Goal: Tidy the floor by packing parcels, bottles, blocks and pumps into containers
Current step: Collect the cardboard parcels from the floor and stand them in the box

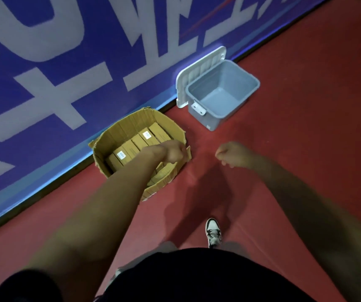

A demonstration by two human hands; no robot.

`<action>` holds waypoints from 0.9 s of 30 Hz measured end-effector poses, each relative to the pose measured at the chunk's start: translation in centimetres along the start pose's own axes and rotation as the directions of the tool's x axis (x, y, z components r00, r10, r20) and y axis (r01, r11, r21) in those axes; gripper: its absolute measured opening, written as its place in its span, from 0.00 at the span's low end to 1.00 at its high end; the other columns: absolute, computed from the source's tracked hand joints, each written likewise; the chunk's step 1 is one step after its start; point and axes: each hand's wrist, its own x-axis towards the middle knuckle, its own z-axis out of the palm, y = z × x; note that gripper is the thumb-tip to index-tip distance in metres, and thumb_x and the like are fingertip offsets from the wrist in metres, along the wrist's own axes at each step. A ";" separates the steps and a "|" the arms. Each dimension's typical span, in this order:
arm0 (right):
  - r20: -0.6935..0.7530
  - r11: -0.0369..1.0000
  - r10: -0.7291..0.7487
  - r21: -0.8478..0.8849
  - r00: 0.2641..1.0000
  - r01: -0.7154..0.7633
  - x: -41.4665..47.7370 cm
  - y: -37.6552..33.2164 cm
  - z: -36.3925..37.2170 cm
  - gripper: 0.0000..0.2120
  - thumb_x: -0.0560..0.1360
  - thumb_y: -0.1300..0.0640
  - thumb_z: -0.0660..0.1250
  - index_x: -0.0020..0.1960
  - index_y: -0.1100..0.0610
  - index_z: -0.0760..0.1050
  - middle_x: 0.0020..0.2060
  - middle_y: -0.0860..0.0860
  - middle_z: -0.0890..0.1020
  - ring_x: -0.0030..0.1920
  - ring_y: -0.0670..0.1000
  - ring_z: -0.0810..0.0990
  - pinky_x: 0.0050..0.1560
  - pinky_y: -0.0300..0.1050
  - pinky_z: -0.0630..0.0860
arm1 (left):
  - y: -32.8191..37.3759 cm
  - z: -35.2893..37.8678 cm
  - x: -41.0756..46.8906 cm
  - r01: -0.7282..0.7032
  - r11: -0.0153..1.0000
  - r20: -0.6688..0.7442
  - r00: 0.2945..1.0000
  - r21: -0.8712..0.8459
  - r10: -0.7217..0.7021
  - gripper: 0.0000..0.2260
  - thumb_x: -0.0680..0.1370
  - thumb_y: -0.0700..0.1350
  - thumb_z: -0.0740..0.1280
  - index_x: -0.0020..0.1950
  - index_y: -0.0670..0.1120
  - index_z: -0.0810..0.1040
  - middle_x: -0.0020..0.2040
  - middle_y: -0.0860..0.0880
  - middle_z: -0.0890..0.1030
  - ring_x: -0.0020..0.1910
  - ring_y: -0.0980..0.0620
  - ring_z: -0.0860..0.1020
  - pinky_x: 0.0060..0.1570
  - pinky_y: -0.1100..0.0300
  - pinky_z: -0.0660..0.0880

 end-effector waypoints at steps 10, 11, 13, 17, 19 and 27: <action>-0.107 0.948 0.298 0.148 0.949 -0.281 -10.7 0.5 9.9 0.14 0.79 0.59 0.60 0.62 0.62 0.76 0.60 0.59 0.78 0.52 0.52 0.75 0.52 0.40 0.69 | 1.5 4.3 -5.6 -0.332 0.930 0.238 0.927 0.158 0.290 0.06 0.77 0.42 0.62 0.44 0.46 0.78 0.34 0.51 0.75 0.34 0.53 0.74 0.30 0.71 0.70; -0.119 0.936 0.326 0.176 0.938 -0.304 -11.8 0.6 10.9 0.14 0.79 0.59 0.60 0.61 0.62 0.76 0.60 0.59 0.78 0.55 0.54 0.77 0.54 0.41 0.71 | 1.6 5.0 -5.9 -0.366 0.914 0.269 0.911 0.174 0.314 0.07 0.78 0.42 0.62 0.48 0.43 0.79 0.35 0.50 0.75 0.34 0.53 0.74 0.31 0.70 0.70; -0.143 0.918 0.371 0.203 0.918 -0.340 -13.8 1.4 12.7 0.15 0.79 0.59 0.59 0.60 0.63 0.77 0.59 0.60 0.79 0.58 0.57 0.78 0.53 0.43 0.73 | 1.9 6.8 -6.2 -0.427 0.874 0.316 0.883 0.231 0.348 0.10 0.78 0.43 0.61 0.52 0.39 0.79 0.36 0.49 0.75 0.34 0.53 0.72 0.31 0.68 0.69; -0.184 0.858 0.476 0.310 0.860 -0.409 -19.0 3.5 16.1 0.14 0.77 0.59 0.60 0.57 0.62 0.79 0.52 0.61 0.83 0.46 0.56 0.80 0.49 0.45 0.76 | 3.5 11.2 -6.9 -0.497 0.840 0.424 0.823 0.218 0.377 0.10 0.76 0.42 0.64 0.53 0.39 0.78 0.44 0.42 0.76 0.42 0.47 0.74 0.40 0.59 0.71; -0.176 0.811 0.536 0.379 0.826 -0.445 -22.0 4.6 17.9 0.14 0.76 0.60 0.59 0.56 0.62 0.79 0.50 0.60 0.84 0.40 0.55 0.78 0.44 0.42 0.75 | 5.0 13.6 -7.8 -0.562 0.788 0.495 0.774 0.252 0.394 0.08 0.75 0.40 0.64 0.51 0.38 0.78 0.41 0.41 0.75 0.40 0.48 0.73 0.36 0.62 0.69; -0.128 0.559 0.748 0.650 0.651 -0.515 -34.4 7.4 28.5 0.12 0.76 0.62 0.60 0.52 0.61 0.80 0.42 0.56 0.82 0.29 0.49 0.74 0.34 0.39 0.71 | 10.2 25.1 -15.8 -0.804 0.486 0.697 0.565 0.344 0.441 0.05 0.77 0.37 0.61 0.45 0.46 0.73 0.39 0.45 0.70 0.36 0.50 0.69 0.33 0.62 0.64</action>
